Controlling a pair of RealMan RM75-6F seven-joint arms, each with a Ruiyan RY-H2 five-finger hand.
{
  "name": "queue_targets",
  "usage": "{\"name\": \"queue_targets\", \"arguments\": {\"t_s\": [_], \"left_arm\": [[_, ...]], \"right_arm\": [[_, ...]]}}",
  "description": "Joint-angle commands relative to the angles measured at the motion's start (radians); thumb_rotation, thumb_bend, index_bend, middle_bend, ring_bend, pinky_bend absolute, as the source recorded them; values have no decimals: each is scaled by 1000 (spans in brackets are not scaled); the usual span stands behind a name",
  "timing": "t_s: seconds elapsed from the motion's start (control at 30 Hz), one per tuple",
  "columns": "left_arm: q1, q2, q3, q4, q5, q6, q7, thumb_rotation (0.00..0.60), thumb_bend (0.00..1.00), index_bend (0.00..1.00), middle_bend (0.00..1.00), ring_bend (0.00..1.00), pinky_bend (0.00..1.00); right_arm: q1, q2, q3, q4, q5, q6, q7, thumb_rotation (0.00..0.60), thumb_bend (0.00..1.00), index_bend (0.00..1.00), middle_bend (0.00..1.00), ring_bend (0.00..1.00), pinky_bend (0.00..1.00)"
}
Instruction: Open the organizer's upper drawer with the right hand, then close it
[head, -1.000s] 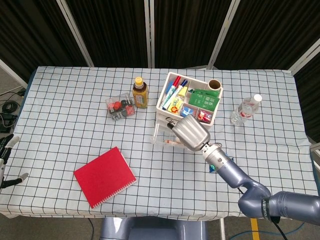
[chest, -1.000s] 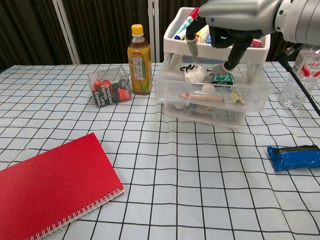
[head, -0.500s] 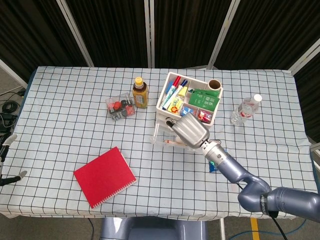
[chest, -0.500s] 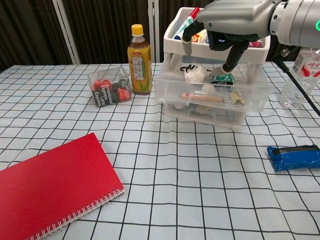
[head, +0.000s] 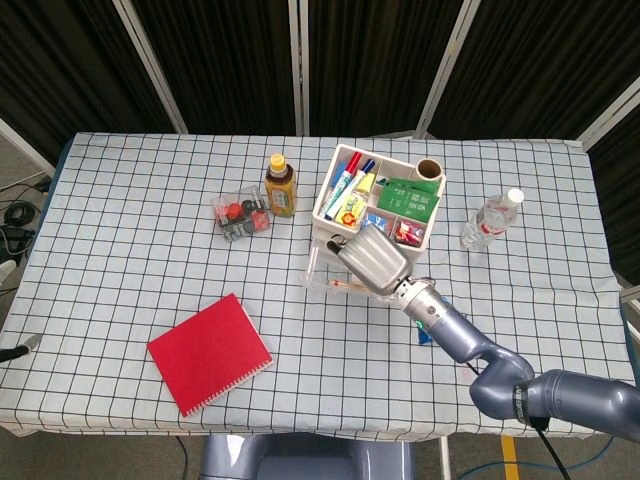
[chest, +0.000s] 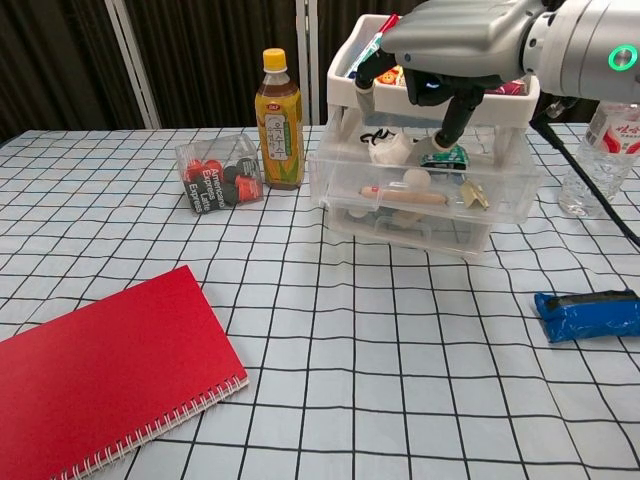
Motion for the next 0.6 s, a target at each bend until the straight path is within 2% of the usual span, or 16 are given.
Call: {"name": "queue_targets", "arguments": {"t_s": [0.03, 0.6], "left_arm": [[1, 1, -1, 1, -1, 1, -4, 600, 158, 0, 0, 0, 0], [-5, -3, 0, 5, -11, -14, 5, 600, 157, 0, 0, 0, 0]], "right_arm": [[5, -10, -1, 15, -4, -6, -3, 600, 144, 379, 1000, 1000, 792], [9, -66, -15, 123, -53, -1, 3, 600, 144, 432, 1000, 1000, 793]]}}
